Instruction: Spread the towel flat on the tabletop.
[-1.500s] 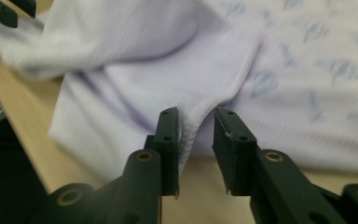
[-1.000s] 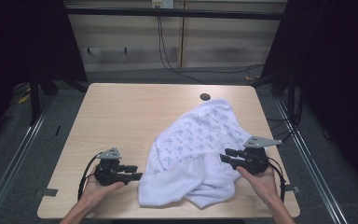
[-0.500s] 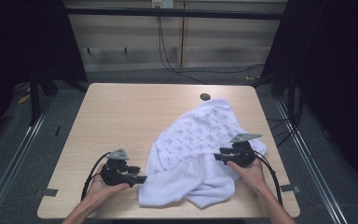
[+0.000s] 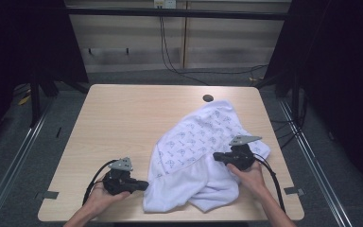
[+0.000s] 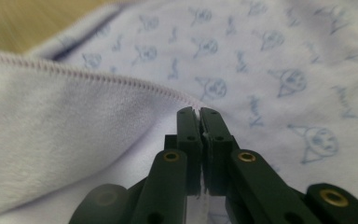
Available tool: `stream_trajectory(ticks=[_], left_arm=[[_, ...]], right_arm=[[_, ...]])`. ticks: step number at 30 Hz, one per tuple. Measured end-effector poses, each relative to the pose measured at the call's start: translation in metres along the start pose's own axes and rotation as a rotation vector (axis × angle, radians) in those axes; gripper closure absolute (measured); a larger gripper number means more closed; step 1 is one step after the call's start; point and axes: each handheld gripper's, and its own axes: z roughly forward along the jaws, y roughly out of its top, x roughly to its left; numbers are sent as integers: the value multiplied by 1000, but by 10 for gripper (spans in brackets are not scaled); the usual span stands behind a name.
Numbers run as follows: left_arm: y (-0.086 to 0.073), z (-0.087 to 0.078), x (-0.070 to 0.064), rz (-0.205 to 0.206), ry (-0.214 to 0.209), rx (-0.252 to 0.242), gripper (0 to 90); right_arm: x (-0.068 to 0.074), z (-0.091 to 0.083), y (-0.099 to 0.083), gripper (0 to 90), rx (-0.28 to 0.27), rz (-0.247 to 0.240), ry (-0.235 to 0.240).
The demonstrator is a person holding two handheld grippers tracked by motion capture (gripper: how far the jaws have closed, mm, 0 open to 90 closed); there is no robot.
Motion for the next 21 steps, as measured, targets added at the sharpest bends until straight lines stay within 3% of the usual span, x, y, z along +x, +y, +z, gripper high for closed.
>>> stream_trajectory(ticks=[4, 8, 12, 16, 21], left_arm=[[10, -17, 10, -22, 53, -104, 885], [31, -37, 24, -44, 131, -199, 886], [59, -55, 32, -43, 153, -305, 886], [87, -64, 42, -31, 189, -335, 887], [114, -76, 44, -26, 193, -392, 887]], right_arm=[[-7, -27, 8, 879, -95, 26, -26], [-25, -51, 21, 879, -181, 59, -68], [-36, -73, 46, 881, -233, 57, -105], [-43, -88, 76, 881, -271, 46, -129], [-49, -97, 99, 882, -277, 49, -156]])
